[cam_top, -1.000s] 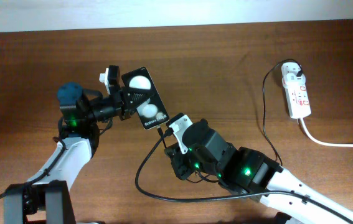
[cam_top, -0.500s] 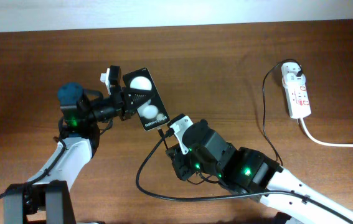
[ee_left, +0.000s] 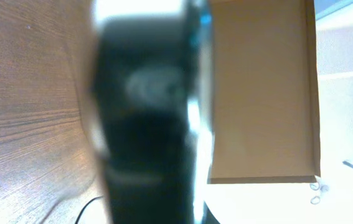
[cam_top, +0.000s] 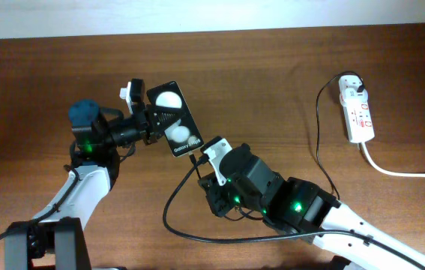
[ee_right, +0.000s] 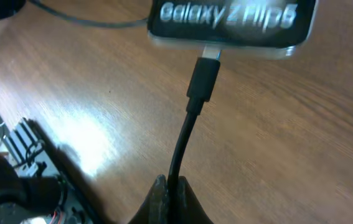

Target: Plug charger to phone and switch on socket

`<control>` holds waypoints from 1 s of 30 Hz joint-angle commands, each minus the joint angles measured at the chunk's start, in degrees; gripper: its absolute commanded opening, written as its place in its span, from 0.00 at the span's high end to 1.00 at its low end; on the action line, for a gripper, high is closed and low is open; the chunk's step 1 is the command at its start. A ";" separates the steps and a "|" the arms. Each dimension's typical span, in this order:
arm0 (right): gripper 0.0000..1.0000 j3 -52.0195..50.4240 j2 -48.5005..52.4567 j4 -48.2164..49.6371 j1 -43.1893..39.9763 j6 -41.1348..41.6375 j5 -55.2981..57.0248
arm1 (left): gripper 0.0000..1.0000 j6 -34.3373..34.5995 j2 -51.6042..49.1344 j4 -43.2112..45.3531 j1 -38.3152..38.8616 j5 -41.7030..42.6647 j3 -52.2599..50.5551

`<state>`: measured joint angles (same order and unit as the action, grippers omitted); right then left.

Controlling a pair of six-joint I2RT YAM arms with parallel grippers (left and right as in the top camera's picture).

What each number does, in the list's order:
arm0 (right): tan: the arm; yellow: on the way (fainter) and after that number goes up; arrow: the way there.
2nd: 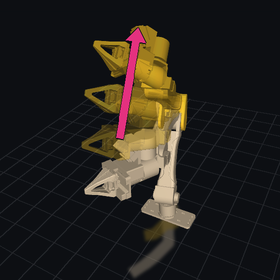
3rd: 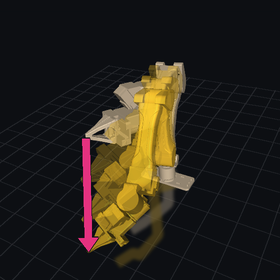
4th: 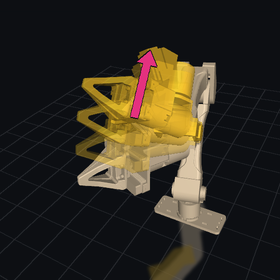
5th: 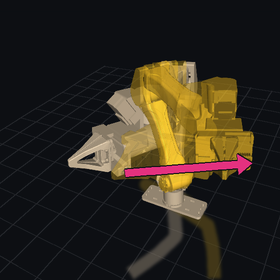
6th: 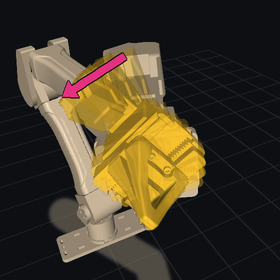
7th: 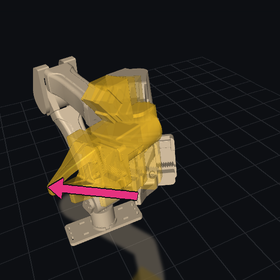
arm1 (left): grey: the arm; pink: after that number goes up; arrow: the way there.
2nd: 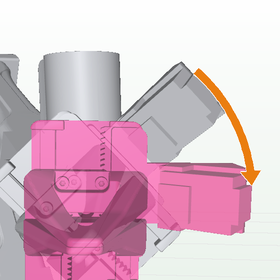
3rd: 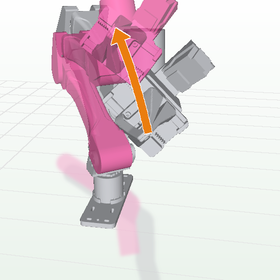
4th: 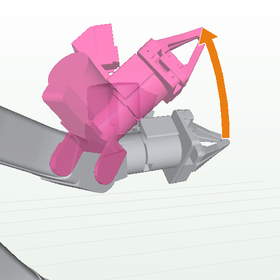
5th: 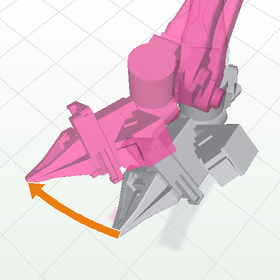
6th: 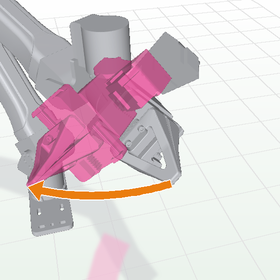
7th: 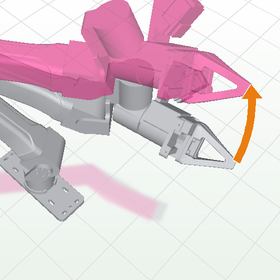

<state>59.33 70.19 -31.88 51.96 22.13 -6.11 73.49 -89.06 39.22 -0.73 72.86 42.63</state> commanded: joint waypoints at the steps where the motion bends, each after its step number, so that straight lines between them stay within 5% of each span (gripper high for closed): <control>1: 0.96 0.61 -0.50 1.64 -0.24 0.04 0.76 | 1.00 -1.07 0.02 0.48 0.20 2.51 0.57; 13: 0.96 0.61 0.26 2.82 -0.28 -0.83 4.33 | 1.00 2.29 0.02 0.55 0.20 6.34 0.57; 17: 0.96 0.61 0.26 4.26 -0.28 -0.85 4.94 | 1.00 -3.34 0.02 0.57 0.20 10.45 0.57; 25: 0.96 0.61 0.26 6.23 -0.28 -0.81 5.70 | 1.00 -4.00 0.02 0.57 0.20 12.02 0.57; 30: 0.82 0.61 0.26 4.85 -0.22 -0.59 2.75 | 1.00 -3.93 0.02 0.55 0.20 8.04 0.57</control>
<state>59.09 70.39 -26.83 51.99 21.85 -3.86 71.64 -89.06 39.46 -0.99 78.72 43.18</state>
